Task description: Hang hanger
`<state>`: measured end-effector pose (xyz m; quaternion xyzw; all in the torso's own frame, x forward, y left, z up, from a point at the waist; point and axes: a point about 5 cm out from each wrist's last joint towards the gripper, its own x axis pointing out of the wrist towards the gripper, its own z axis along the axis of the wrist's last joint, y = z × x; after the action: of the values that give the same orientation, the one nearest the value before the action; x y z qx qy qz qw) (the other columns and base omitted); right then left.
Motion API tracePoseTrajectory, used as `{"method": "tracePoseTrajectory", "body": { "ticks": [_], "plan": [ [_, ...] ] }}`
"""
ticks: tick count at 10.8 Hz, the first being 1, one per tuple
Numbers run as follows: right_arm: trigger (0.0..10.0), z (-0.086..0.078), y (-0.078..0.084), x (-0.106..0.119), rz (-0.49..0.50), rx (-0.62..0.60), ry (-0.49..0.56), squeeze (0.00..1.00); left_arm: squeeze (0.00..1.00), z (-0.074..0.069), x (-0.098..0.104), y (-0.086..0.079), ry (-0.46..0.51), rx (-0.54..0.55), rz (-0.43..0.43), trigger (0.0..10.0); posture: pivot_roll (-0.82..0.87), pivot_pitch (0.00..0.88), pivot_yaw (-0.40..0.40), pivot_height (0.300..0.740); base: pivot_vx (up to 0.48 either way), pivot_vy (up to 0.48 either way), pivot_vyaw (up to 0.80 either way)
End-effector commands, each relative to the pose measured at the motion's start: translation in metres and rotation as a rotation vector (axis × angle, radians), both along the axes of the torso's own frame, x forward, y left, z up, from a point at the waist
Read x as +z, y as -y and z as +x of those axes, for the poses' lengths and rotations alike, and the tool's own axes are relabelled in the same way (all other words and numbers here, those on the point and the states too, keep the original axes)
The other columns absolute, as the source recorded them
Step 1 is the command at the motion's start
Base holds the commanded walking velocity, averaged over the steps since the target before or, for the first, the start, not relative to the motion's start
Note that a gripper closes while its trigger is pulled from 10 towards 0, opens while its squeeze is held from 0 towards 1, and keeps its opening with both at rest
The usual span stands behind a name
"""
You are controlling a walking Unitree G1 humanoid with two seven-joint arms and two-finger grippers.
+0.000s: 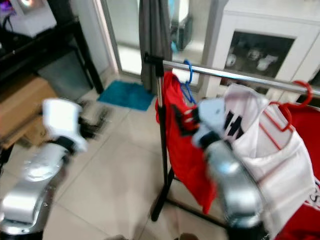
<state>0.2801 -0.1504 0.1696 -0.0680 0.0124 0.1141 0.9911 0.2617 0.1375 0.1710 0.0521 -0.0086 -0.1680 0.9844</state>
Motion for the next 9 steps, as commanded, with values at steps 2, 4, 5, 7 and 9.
{"method": "tracePoseTrajectory", "body": {
  "ticks": [2, 4, 5, 7, 9],
  "plan": [
    [10.0, 0.014, -0.005, 0.0, -0.034, 0.09, -0.09, 0.0, 0.0, -0.003, -0.004, -0.001, -0.048, -0.14, 0.043, 10.0, -0.07, 0.057, 0.069, 0.74, 0.0, 0.0, 0.0],
    [10.0, 0.036, 0.001, 0.013, -0.022, 0.11, -0.126, 0.0, 0.0, -0.011, -0.008, -0.002, -0.076, -0.291, 0.101, 10.0, -0.07, 0.051, 0.069, 0.74, 0.0, 0.0, 0.0],
    [10.0, 0.048, 0.008, 0.02, -0.009, 0.074, -0.16, 0.0, 0.0, -0.013, -0.009, -0.006, -0.061, -0.339, 0.148, 10.0, -0.07, 0.046, 0.066, 0.74, 0.0, 0.0, 0.0],
    [10.0, 0.066, 0.024, 0.027, 0.022, -0.024, -0.213, 0.0, 0.0, -0.02, -0.01, -0.008, -0.077, -0.408, 0.18, 10.0, -0.07, 0.04, 0.059, 0.74, 0.0, 0.0, 0.0],
    [10.0, 0.08, 0.034, 0.035, 0.054, -0.075, -0.245, 0.0, 0.0, -0.024, -0.011, -0.004, -0.087, -0.456, 0.176, 10.0, -0.08, 0.034, 0.052, 0.74, 0.0, 0.0, 0.0]
  ]
}}
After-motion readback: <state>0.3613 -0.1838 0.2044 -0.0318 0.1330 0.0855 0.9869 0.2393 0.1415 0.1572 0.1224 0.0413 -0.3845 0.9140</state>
